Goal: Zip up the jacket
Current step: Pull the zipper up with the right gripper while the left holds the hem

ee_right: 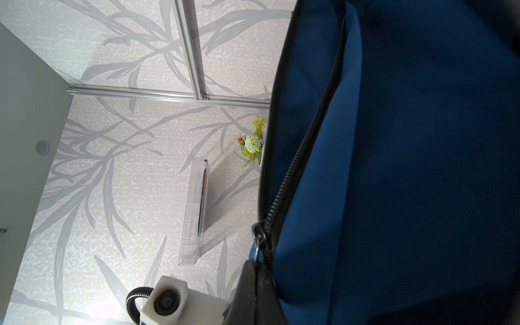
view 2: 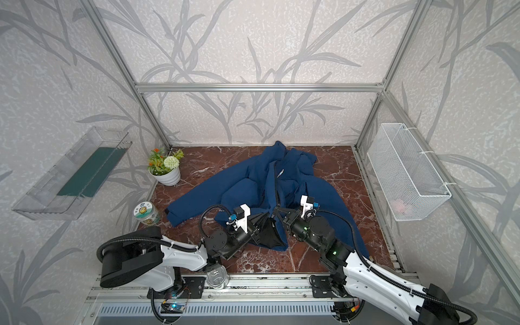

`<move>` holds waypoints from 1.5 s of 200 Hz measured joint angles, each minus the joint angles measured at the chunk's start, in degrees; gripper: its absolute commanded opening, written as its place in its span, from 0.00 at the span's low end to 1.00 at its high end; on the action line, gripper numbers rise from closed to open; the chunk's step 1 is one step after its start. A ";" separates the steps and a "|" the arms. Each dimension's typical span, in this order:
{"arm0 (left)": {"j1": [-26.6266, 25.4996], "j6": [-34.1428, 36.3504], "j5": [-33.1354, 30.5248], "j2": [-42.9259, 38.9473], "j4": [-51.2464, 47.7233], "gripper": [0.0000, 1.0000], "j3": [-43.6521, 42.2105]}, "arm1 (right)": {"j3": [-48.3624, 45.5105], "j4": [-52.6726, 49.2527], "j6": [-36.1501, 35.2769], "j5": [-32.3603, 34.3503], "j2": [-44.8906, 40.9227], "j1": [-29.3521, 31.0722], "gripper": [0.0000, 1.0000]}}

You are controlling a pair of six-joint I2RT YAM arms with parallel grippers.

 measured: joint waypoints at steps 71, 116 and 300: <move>0.02 3.21 -4.44 -12.24 -9.27 0.00 -3.39 | 6.45 5.75 1.53 -13.05 11.47 -14.19 0.00; 0.26 5.22 -9.42 -25.24 -20.41 0.00 -4.44 | 17.33 11.69 1.70 -21.90 24.33 -22.38 0.00; 4.02 9.05 -16.94 -57.79 -47.41 0.00 -7.52 | 69.68 0.70 0.59 -39.76 54.86 -30.25 0.00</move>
